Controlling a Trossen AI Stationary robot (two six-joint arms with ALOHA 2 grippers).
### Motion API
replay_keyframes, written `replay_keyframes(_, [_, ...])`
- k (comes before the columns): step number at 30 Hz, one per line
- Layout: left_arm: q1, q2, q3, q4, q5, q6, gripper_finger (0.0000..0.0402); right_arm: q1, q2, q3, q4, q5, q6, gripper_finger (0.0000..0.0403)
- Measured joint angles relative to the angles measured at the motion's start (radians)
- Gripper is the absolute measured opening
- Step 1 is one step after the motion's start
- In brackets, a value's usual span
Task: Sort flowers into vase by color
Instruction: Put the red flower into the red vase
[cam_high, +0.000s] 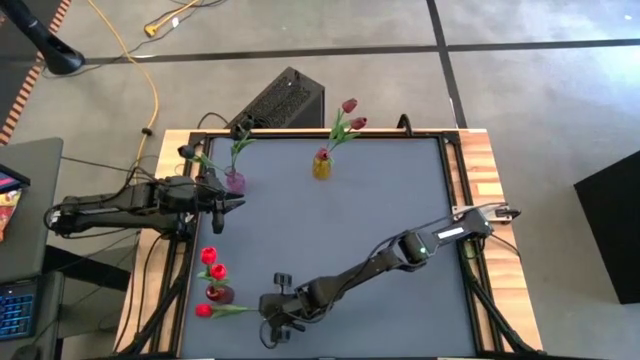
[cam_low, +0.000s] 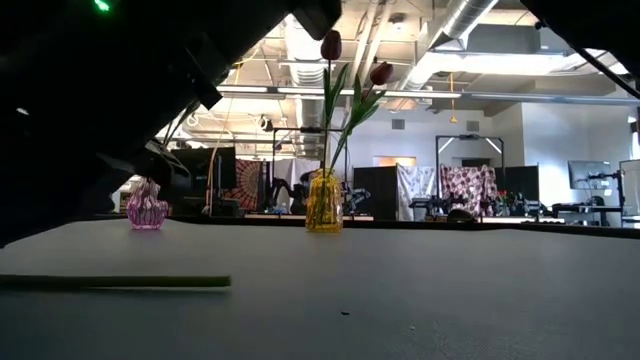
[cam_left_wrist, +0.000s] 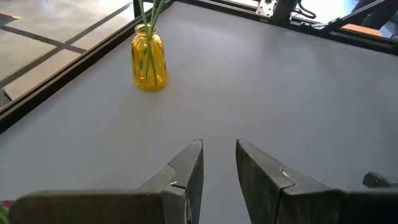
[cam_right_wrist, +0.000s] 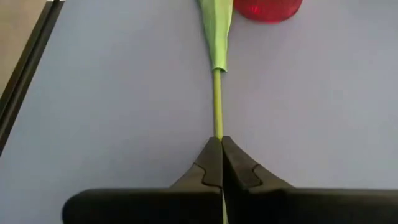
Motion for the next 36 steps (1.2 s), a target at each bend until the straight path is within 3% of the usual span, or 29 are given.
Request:
replay_keyframes(13, [0.000, -0.001, 0.000, 0.007, -0.001, 0.013, 0.0082, -0.024, -0.225, -0.006, -0.049, -0.082, -0.080, 0.0016])
replay_keyframes(17, [0.000, -0.001, 0.009, 0.003, -0.056, 0.026, 0.0082, -0.019, -0.269, -0.005, -0.032, -0.089, -0.102, 0.0016])
replay_keyframes(21, [0.000, -0.007, 0.091, -0.005, -0.142, 0.072, 0.0082, -0.013, -0.279, -0.004, 0.036, -0.139, -0.127, 0.0016])
replay_keyframes(26, [0.000, -0.008, 0.272, -0.036, -0.151, 0.105, 0.0082, -0.007, -0.293, -0.004, 0.120, -0.161, -0.184, 0.0016])
replay_keyframes(31, [0.000, -0.019, 0.425, -0.013, 0.001, 0.124, 0.0082, -0.029, -0.292, -0.005, 0.343, -0.262, -0.227, 0.0016])
replay_keyframes(36, [0.000, -0.046, 0.453, 0.091, 0.412, 0.119, 0.0082, -0.062, -0.296, -0.004, 0.658, -0.370, -0.221, 0.0016])
